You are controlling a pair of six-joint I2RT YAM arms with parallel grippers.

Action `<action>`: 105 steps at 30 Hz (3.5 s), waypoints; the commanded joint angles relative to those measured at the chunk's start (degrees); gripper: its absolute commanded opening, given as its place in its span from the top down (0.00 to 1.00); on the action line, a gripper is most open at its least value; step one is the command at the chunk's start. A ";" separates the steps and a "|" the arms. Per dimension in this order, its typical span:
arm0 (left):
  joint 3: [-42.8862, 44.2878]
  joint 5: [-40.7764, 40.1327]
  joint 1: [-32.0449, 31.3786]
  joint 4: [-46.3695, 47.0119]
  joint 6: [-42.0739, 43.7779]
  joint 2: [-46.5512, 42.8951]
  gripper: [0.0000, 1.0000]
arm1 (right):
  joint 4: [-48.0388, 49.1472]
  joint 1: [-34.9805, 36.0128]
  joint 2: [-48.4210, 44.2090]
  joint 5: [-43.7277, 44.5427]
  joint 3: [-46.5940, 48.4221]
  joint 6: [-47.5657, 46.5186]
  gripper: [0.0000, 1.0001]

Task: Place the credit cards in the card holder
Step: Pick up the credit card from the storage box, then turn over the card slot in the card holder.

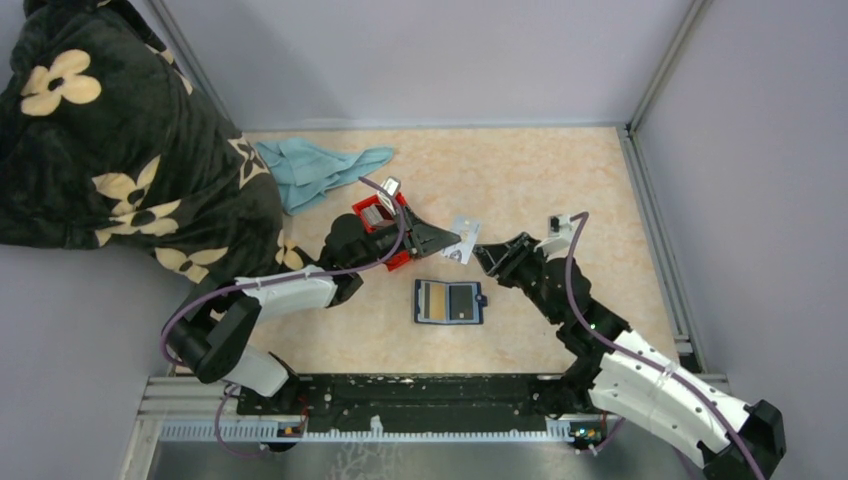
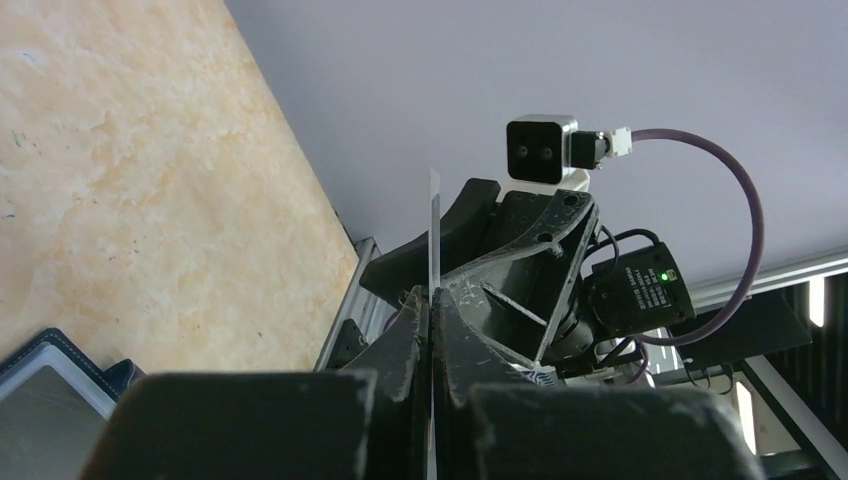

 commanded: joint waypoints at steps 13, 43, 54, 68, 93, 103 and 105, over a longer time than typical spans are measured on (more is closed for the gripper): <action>-2.75 -2.42 0.30 3.44 0.44 -1.01 1.00 | 3.49 -0.85 -6.69 -4.51 -1.41 2.84 0.62; -2.90 3.95 0.24 10.01 -5.43 3.23 1.00 | 14.39 -1.90 3.61 -10.27 -1.82 3.50 0.69; -5.81 1.93 -0.33 12.05 -7.21 3.94 0.99 | 18.26 -2.61 3.89 -12.74 -2.74 4.28 1.00; -7.64 -16.91 -0.12 -20.91 4.58 -9.33 0.54 | 0.18 -2.78 1.49 -10.95 3.94 -2.60 1.00; 1.09 -31.25 -9.56 -50.86 16.10 0.29 0.62 | -15.83 0.60 21.14 -11.55 9.50 -10.14 1.00; 0.13 -32.34 -9.70 -52.36 16.11 1.81 0.64 | -18.06 0.79 26.28 -9.83 11.01 -10.66 1.00; 0.16 -32.32 -9.78 -52.32 16.08 2.03 0.64 | -18.89 0.80 26.16 -8.93 11.11 -10.69 1.00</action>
